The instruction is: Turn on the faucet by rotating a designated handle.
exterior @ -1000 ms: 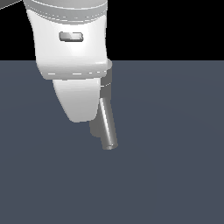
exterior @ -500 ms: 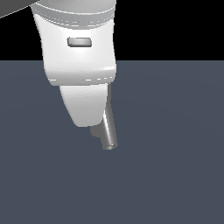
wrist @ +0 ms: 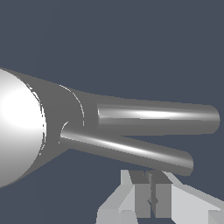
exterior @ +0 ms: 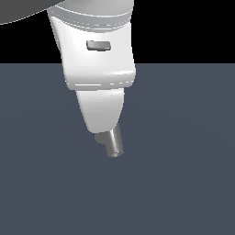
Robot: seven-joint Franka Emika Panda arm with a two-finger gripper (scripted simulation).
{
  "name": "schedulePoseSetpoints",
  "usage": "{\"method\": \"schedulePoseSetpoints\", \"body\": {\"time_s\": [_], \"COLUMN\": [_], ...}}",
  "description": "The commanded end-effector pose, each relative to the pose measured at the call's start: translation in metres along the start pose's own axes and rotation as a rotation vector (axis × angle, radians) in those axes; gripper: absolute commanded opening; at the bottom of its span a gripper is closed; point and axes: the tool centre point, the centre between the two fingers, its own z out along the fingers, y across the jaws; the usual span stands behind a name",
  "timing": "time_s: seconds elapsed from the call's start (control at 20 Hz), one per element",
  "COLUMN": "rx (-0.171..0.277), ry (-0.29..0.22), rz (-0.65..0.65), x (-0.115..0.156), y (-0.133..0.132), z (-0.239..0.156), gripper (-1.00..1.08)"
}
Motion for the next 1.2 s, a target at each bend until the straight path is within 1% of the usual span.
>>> {"method": "schedulePoseSetpoints", "body": {"time_s": [0.0, 0.9, 0.95, 1.0, 1.15], "rx": [-0.001, -0.007, -0.007, 0.001, 0.0], "ry": [0.01, 0.014, 0.014, -0.006, -0.004], "rz": [0.015, 0.021, 0.021, -0.011, -0.007], "x": [0.013, 0.065, 0.065, 0.049, 0.057], "y": [0.002, 0.012, 0.012, 0.005, 0.0], "z": [0.0, 0.0, 0.0, 0.0, 0.0], "gripper": [-1.0, -1.0, -1.0, -1.0, -1.0]}}
